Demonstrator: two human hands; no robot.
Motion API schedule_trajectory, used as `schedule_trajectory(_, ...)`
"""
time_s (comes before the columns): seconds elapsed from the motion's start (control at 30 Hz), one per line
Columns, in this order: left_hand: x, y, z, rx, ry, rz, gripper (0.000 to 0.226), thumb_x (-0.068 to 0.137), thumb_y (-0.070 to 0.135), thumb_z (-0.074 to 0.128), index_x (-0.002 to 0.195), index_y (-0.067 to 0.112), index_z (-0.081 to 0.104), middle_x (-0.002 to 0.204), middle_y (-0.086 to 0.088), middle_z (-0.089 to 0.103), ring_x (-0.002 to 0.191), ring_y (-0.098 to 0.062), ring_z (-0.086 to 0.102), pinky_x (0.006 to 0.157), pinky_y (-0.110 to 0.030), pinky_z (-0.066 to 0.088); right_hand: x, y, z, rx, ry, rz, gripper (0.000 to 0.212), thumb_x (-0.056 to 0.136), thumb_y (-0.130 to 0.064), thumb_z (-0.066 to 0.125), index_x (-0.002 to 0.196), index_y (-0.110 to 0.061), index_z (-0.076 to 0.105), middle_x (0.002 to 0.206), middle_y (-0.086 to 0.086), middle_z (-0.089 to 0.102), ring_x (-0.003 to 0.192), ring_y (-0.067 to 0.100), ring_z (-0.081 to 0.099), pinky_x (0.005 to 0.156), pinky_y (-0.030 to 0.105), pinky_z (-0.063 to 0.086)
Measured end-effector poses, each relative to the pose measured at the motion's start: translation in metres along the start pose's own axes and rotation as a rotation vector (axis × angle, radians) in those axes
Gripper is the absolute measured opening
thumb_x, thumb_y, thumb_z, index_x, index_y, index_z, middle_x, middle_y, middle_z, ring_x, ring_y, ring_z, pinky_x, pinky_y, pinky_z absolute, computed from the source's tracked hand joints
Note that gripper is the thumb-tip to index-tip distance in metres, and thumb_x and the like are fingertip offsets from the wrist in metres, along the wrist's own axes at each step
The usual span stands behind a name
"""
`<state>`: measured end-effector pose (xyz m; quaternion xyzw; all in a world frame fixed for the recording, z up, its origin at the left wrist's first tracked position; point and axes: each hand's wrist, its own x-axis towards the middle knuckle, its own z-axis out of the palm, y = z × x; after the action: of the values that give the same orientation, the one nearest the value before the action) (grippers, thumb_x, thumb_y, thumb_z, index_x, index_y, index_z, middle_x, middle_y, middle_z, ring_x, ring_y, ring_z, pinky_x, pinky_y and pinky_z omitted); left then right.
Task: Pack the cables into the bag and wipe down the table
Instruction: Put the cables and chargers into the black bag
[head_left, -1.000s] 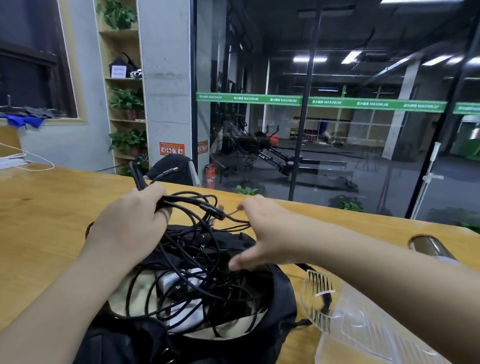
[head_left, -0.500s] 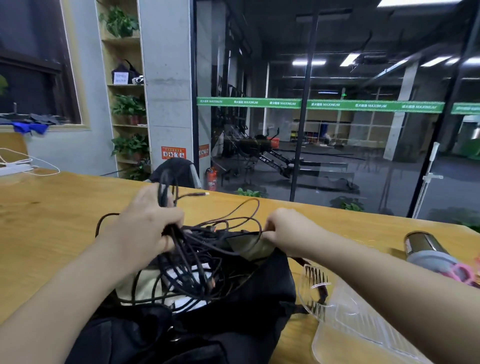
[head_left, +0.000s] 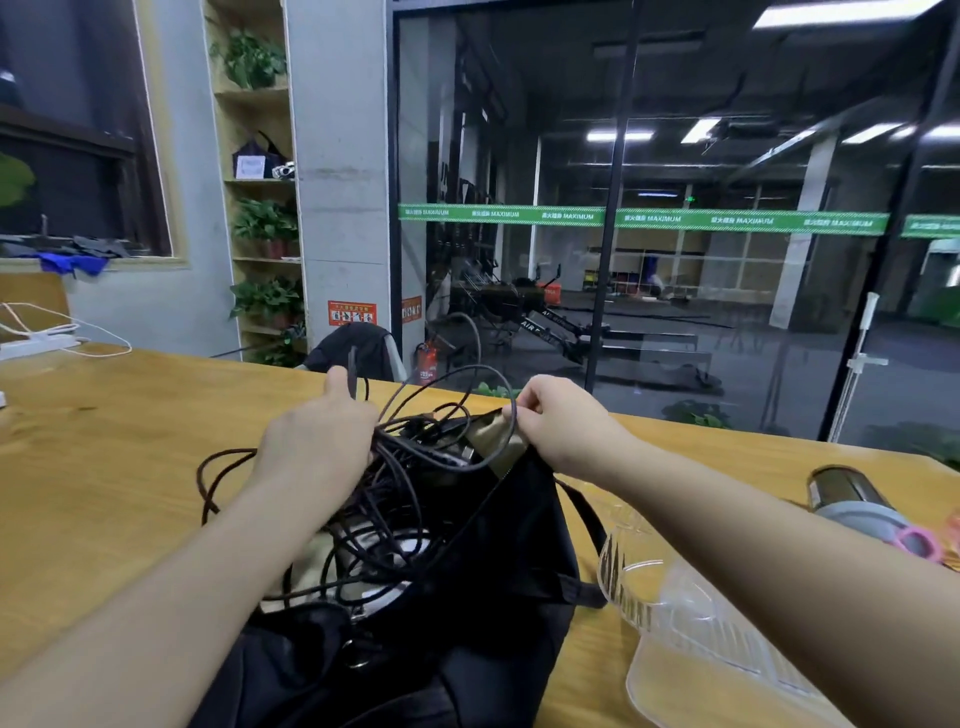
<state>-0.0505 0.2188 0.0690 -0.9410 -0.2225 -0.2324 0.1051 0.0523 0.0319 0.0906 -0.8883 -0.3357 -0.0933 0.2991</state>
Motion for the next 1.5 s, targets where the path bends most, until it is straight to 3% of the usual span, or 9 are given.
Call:
schedule_trajectory(0.27, -0.007, 0.041, 0.019, 0.139, -0.036, 0.031, 0.025, 0.081, -0.002, 0.052, 0.104, 0.008, 0.055, 0.112, -0.011, 0.032, 0.063, -0.022, 0.047, 0.049, -0.030, 0.038, -0.003, 0.002, -0.007, 0.361, -0.133, 0.224, 0.029, 0.089, -0.008, 0.047, 0.065, -0.003, 0.062, 0.057, 0.009, 0.044, 0.037, 0.014, 0.035, 0.035, 0.018, 0.031)
schedule_trajectory(0.4, -0.014, 0.048, 0.029, 0.177, 0.020, 0.234, 0.016, 0.086, 0.004, 0.047, 0.099, 0.012, 0.051, 0.113, -0.010, 0.034, 0.071, -0.022, 0.047, 0.051, -0.033, 0.035, 0.003, -0.001, -0.005, 0.427, -0.070, 0.261, 0.035, 0.086, -0.003, 0.039, 0.054, -0.016, 0.043, 0.059, 0.008, 0.039, 0.040, 0.017, 0.035, 0.038, 0.021, 0.029)
schedule_trajectory(0.57, -0.019, 0.033, 0.040, 0.150, 0.042, 0.400, 0.025, 0.073, 0.005, 0.050, 0.089, 0.022, 0.040, 0.103, 0.000, 0.027, 0.092, -0.017, 0.045, 0.094, -0.043, 0.019, 0.007, -0.004, -0.001, 0.428, -0.004, 0.208, 0.024, 0.088, -0.003, 0.038, 0.069, -0.015, 0.046, 0.069, 0.009, 0.047, 0.053, 0.019, 0.043, 0.036, 0.018, 0.037)
schedule_trajectory(0.83, -0.040, 0.012, 0.055, -0.623, 0.040, 0.567, 0.053, 0.079, 0.007, 0.051, 0.125, 0.031, 0.037, 0.126, 0.015, 0.034, 0.140, -0.003, -0.013, 0.109, -0.025, -0.022, 0.009, 0.000, 0.000, 0.435, 0.017, 0.131, 0.016, 0.094, -0.014, 0.044, 0.082, -0.023, 0.049, 0.072, 0.001, 0.053, 0.052, 0.014, 0.048, 0.039, 0.021, 0.039)
schedule_trajectory(0.93, -0.045, 0.022, 0.066, -0.820, -0.091, 0.478, 0.076, 0.084, 0.004, 0.057, 0.145, 0.023, 0.016, 0.147, 0.007, 0.026, 0.137, 0.002, -0.014, 0.111, -0.015, -0.009, 0.008, 0.003, 0.001, 0.413, 0.003, 0.111, 0.014, 0.096, -0.018, 0.046, 0.083, -0.023, 0.049, 0.072, 0.000, 0.054, 0.052, 0.014, 0.050, 0.039, 0.023, 0.042)
schedule_trajectory(1.0, -0.041, 0.037, 0.076, -0.959, -0.265, 0.265, 0.068, 0.093, 0.009, 0.049, 0.147, 0.027, 0.012, 0.154, 0.006, 0.006, 0.142, -0.012, -0.006, 0.117, -0.029, 0.006, 0.007, 0.005, 0.002, 0.381, -0.007, 0.082, 0.012, 0.096, -0.019, 0.046, 0.086, -0.022, 0.049, 0.070, -0.001, 0.054, 0.053, 0.015, 0.050, 0.040, 0.024, 0.044)
schedule_trajectory(1.1, -0.035, 0.046, 0.083, -1.143, -0.446, 0.202, 0.075, 0.093, 0.005, 0.046, 0.136, 0.051, 0.006, 0.135, 0.025, -0.010, 0.135, 0.000, -0.009, 0.117, -0.035, 0.015, 0.007, 0.010, 0.001, 0.379, 0.003, 0.047, 0.008, 0.097, -0.020, 0.046, 0.090, -0.021, 0.050, 0.068, -0.002, 0.054, 0.048, 0.011, 0.049, 0.038, 0.021, 0.040)
schedule_trajectory(1.37, -0.043, 0.052, 0.065, -0.843, -0.440, 0.798, 0.066, 0.088, 0.002, 0.037, 0.125, 0.057, 0.041, 0.132, 0.049, 0.026, 0.131, 0.019, 0.012, 0.108, -0.008, -0.010, 0.011, 0.018, 0.006, 0.263, 0.001, -0.013, 0.009, 0.099, -0.022, 0.043, 0.094, -0.027, 0.049, 0.073, -0.002, 0.054, 0.052, 0.011, 0.047, 0.044, 0.022, 0.044)
schedule_trajectory(1.5, -0.040, 0.051, 0.076, -0.381, -0.222, 0.727, 0.053, 0.083, 0.009, 0.035, 0.132, 0.025, 0.048, 0.145, 0.008, 0.027, 0.139, -0.003, 0.000, 0.113, -0.030, -0.017, 0.010, 0.024, 0.015, 0.152, -0.091, -0.001, 0.019, 0.101, -0.021, 0.036, 0.111, -0.028, 0.051, 0.072, -0.005, 0.052, 0.051, 0.007, 0.046, 0.044, 0.019, 0.039)
